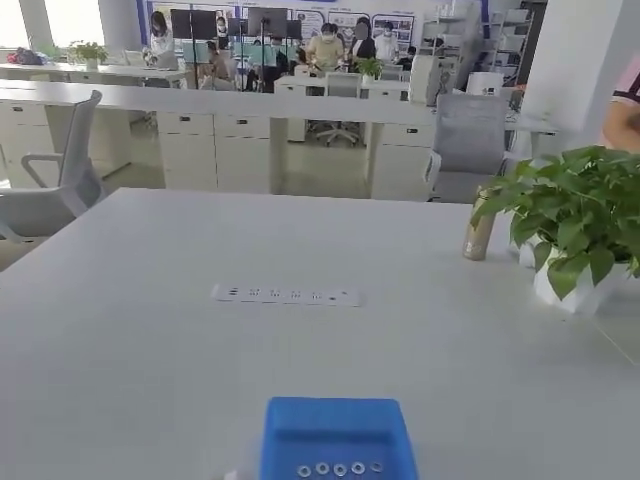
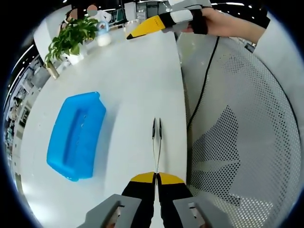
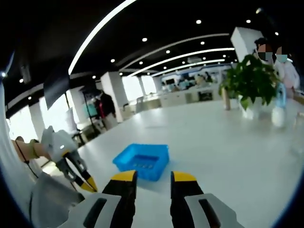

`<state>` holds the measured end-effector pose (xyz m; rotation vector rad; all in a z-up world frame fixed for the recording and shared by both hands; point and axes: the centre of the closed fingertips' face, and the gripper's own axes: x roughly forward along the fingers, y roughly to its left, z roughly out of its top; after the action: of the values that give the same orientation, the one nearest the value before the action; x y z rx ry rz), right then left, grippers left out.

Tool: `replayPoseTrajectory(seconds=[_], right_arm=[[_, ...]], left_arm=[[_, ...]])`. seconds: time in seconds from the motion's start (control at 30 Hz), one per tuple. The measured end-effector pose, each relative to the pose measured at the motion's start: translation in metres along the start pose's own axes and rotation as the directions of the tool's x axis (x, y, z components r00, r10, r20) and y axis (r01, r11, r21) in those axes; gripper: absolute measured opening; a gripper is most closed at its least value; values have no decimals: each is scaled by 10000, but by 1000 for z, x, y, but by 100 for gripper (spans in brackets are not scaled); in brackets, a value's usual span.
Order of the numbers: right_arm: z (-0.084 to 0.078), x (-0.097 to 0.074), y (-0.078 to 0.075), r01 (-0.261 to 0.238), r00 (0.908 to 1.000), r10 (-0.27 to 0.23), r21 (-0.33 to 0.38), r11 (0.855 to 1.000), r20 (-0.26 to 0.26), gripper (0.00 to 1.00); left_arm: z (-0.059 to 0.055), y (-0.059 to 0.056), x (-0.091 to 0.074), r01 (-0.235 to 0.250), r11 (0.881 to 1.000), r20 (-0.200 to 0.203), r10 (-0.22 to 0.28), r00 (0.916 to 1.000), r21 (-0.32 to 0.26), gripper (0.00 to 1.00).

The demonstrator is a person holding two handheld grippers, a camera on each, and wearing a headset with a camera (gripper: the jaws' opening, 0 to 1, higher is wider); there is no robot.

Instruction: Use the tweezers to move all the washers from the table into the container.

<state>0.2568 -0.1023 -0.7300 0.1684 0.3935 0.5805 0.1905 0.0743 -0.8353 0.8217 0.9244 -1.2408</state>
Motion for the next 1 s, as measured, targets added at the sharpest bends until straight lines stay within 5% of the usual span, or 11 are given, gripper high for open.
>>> replayPoseTrajectory(seconds=[0.27, 1.0], right_arm=[[4, -1, 7, -420, 9989, 418, 98, 9991, 196, 25], [7, -8, -2, -95, 9996, 94, 30, 10000, 284, 29]], left_arm=[[-5, 1, 9, 110, 9999, -253, -113, 9996, -105, 0], [-13, -4, 17, 761, 9971, -1586, -767, 9844, -95, 0]])
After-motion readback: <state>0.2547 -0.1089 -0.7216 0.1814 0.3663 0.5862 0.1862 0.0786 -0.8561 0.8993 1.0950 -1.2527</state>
